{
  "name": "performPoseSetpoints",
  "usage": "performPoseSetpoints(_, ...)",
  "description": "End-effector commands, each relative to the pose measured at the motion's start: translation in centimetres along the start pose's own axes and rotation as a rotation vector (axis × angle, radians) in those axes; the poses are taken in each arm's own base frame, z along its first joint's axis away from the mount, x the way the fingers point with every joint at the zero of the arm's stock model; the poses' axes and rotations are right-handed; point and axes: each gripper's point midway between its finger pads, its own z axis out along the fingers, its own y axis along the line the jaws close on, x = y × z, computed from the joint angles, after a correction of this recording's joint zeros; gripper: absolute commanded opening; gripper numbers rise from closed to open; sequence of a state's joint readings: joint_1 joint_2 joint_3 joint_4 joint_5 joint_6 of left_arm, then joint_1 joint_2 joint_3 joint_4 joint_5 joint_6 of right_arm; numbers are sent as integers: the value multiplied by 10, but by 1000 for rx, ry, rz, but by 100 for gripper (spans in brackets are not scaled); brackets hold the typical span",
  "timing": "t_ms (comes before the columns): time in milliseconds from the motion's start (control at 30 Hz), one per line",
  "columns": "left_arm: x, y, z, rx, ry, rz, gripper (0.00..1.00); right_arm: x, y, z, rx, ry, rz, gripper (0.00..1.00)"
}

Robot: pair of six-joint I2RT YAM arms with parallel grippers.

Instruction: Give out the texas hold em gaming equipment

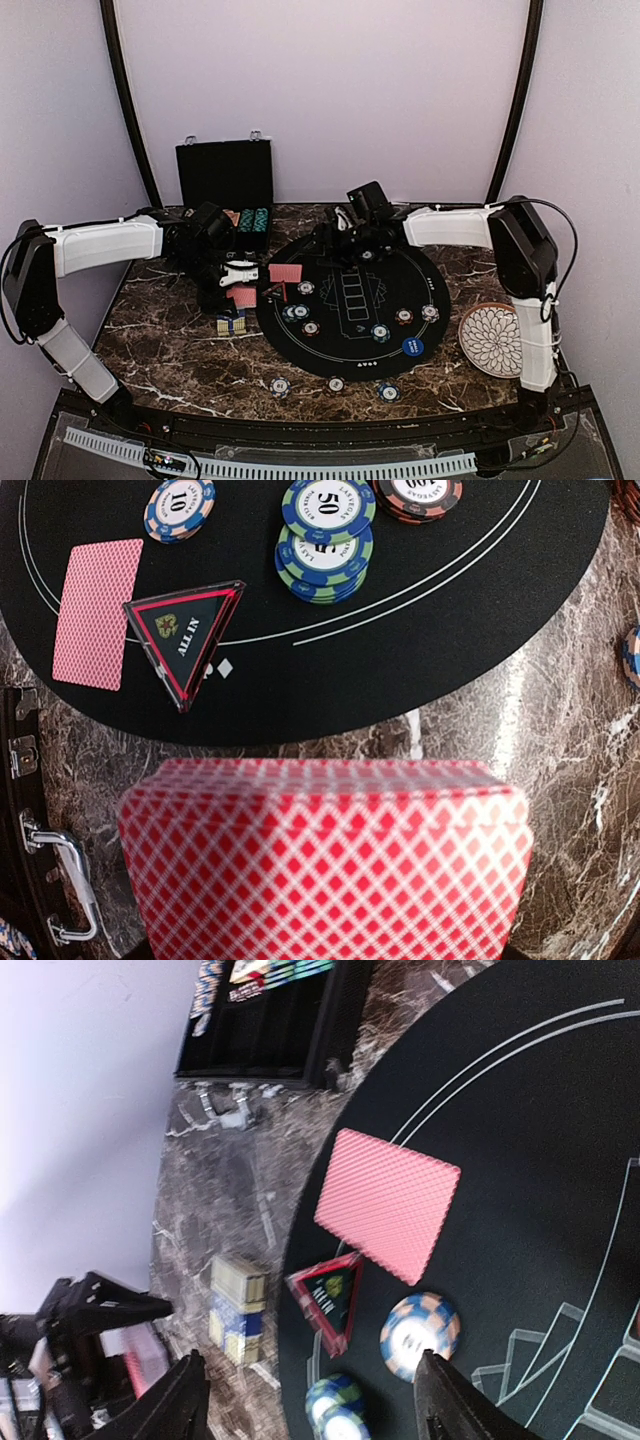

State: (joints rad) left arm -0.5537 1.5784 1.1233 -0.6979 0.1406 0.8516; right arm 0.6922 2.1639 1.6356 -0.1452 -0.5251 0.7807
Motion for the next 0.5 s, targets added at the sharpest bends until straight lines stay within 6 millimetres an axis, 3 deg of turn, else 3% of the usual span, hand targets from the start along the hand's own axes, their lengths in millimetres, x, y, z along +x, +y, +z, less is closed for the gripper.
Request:
performPoseSetpoints(0, -14, 3, -17, -13, -55, -14, 0, 27, 61, -9, -176, -9, -76, 75)
performPoseSetpoints(167, -23, 5, -24, -11, -87, -40, 0, 66, 92, -6, -323, 49, -41, 77)
performPoseSetpoints(467, -34, 7, -36, 0, -123, -59, 0, 89, 118, 4, -462, 105, -2, 76)
